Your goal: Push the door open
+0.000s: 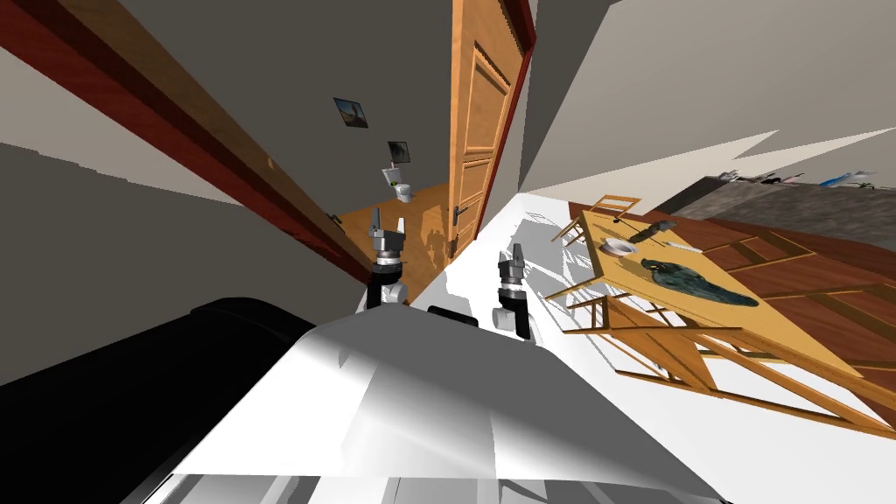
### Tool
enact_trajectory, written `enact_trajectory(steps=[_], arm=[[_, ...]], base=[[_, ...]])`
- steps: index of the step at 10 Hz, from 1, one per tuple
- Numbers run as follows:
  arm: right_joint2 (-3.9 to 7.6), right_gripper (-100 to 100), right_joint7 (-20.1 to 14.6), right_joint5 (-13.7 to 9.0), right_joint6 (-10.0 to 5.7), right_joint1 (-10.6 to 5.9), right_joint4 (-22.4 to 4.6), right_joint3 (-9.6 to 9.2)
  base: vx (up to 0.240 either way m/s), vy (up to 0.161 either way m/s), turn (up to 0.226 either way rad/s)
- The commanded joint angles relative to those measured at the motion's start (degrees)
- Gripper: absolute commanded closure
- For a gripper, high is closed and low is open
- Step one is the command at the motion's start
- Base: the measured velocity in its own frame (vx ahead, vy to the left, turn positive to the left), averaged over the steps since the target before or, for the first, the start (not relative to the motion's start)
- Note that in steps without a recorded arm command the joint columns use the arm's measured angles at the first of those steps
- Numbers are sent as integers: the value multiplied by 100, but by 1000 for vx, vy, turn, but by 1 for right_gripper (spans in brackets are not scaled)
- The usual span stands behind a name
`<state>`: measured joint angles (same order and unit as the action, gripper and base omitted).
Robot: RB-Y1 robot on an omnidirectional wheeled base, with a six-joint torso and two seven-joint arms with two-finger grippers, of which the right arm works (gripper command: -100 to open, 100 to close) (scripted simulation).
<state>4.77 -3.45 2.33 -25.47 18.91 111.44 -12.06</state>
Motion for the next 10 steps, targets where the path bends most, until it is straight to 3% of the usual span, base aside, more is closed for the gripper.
enact_trajectory(steps=[1, 7, 8, 10], arm=[[-6, -100, -18, 1, -6, -149, -223, -142], [104, -100, -204, -62, 53, -758, -1036, -798], [104, -100, -204, -62, 53, -758, -1036, -798], [127, -100, -256, -79, 70, -929, -1265, -983]], base=[[153, -57, 17], [172, -68, 23], [127, -62, 12], [111, -51, 15]])
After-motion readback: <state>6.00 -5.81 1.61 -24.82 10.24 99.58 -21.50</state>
